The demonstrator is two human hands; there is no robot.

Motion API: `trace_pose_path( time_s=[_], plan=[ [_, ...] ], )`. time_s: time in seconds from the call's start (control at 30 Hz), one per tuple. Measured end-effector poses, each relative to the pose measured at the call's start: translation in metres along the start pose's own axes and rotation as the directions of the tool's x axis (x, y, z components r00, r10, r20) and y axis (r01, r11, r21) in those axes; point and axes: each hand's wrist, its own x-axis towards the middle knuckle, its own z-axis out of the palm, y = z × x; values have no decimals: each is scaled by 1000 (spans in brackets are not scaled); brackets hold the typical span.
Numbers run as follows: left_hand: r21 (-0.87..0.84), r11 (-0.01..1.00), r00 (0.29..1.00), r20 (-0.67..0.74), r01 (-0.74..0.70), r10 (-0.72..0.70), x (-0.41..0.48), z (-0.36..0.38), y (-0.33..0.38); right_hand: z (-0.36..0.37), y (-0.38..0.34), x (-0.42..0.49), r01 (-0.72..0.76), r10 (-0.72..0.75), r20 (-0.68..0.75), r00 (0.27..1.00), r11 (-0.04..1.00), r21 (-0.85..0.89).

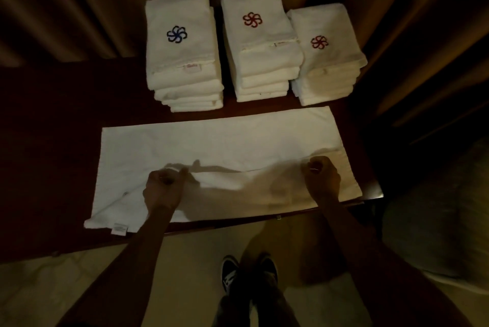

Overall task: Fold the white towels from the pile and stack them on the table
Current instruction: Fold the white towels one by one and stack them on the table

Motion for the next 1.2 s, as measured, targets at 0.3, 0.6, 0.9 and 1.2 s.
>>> trace_pose_path(
  time_s=[0.3,0.6,0.9,1.2],
  plan=[
    [170,944,958,93,-284,271,-30,16,10,-14,14,5,84,-41,152,987,953,-291],
    [305,886,936,53,-348,349,-47,-17,-5,10,-66,-29,341,-267,350,898,925,-169],
    [391,844,930,120,-367,349,-19,-112,-63,105,-132,-123,638,-499,553,667,766,-78],
    [325,831,886,270,-452,376,35,-169,-119,213,-165,-205,589,-342,690,638,794,-150]
  ],
)
